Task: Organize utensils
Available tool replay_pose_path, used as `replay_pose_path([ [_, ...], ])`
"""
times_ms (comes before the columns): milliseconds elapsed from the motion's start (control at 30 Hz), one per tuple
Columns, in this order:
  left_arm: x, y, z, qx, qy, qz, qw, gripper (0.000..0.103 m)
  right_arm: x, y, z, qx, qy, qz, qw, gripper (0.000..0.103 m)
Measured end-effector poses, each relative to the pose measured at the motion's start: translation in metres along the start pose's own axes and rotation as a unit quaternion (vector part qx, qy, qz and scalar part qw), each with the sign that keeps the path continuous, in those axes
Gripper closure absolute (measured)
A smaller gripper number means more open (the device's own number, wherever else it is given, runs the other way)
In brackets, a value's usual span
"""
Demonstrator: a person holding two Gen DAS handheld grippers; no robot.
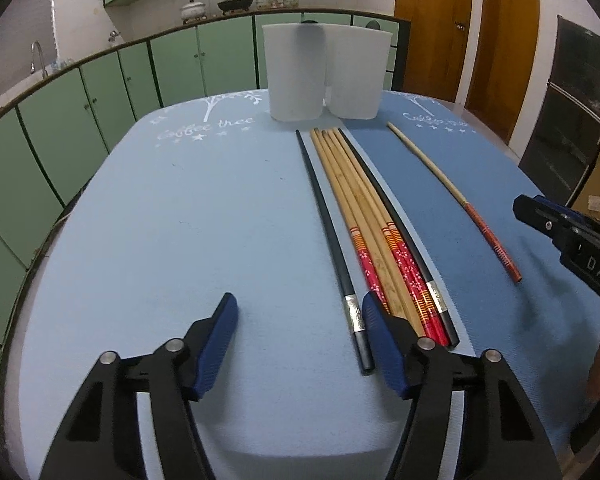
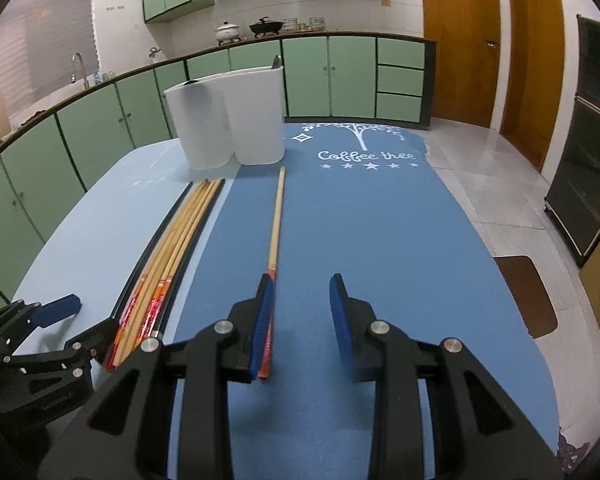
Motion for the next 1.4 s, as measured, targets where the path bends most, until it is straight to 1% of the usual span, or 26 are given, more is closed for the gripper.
replay_pose_path([
  [100,-0.002,-0.001,0.001,-0.003,0.000,0.002,1.0000,0.039,-0.001,-0.003,0.005,-0.014,-0.005,-0.001,1.000,0.074],
  [433,-0.006,0.003,0.007,-0.006,0.002,-0.010,0.9999,0.039,0.004,-0.009,0.024,-0.022,-0.035,-0.012,0.999,0.074],
  [500,-0.004,0.005,0.006,-0.003,0.004,-0.009,1.0000,0.045,0.008,-0.012,0.024,-0.028,-0.042,-0.012,0.999,0.074],
  [567,-0.004,0.006,0.005,-0.003,0.007,-0.010,0.9999,0.055,0.013,-0.015,0.026,-0.037,-0.054,-0.009,0.998,0.078],
  [633,-0.003,0.006,0.004,-0.007,0.009,-0.014,0.9998,0.061,0.013,-0.016,0.027,-0.041,-0.055,-0.012,0.998,0.081],
  [800,-0.004,0.007,0.004,-0.006,0.012,-0.019,0.9997,0.066,0.013,-0.018,0.028,-0.043,-0.055,-0.009,0.998,0.081],
  [867,-0.005,0.007,0.004,-0.006,0.014,-0.018,0.9997,0.078,0.014,-0.018,0.028,-0.045,-0.056,-0.007,0.997,0.083],
  [933,-0.005,0.007,0.004,-0.009,0.015,-0.018,0.9997,0.082,0.015,-0.018,0.028,-0.046,-0.056,-0.010,0.997,0.094],
  [967,-0.006,0.007,0.004,-0.011,0.015,-0.015,0.9997,0.090,0.014,-0.018,0.028,-0.045,-0.056,-0.011,0.997,0.097],
  [1000,-0.006,0.007,0.004,-0.013,0.015,-0.006,0.9998,0.095,0.014,-0.016,0.028,-0.042,-0.056,-0.012,0.997,0.097],
  [1067,-0.007,0.005,0.003,-0.023,0.013,0.007,0.9996,0.096,0.013,-0.013,0.027,-0.034,-0.055,-0.020,0.998,0.098],
  [1200,-0.015,0.002,-0.002,-0.031,0.022,0.012,0.9992,0.096,0.005,-0.010,0.019,-0.030,-0.042,-0.025,0.998,0.098],
  [1233,-0.019,0.002,-0.004,-0.032,0.028,0.011,0.9990,0.096,0.002,-0.009,0.016,-0.030,-0.038,-0.027,0.998,0.098],
  [1400,-0.057,-0.003,-0.030,-0.026,0.087,0.003,0.9959,0.096,-0.025,-0.010,-0.013,-0.040,0.004,-0.031,0.999,0.098],
])
Point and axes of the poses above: each gripper's, at about its wrist camera, not at the fingertips, and x roughly the way its jaws point, y to its right, z to its underside, the point moved 3 cm from there along x, roughly the way its jaws point, and after that the axes turned 3 degrees about -z, right-handed, at the moved point
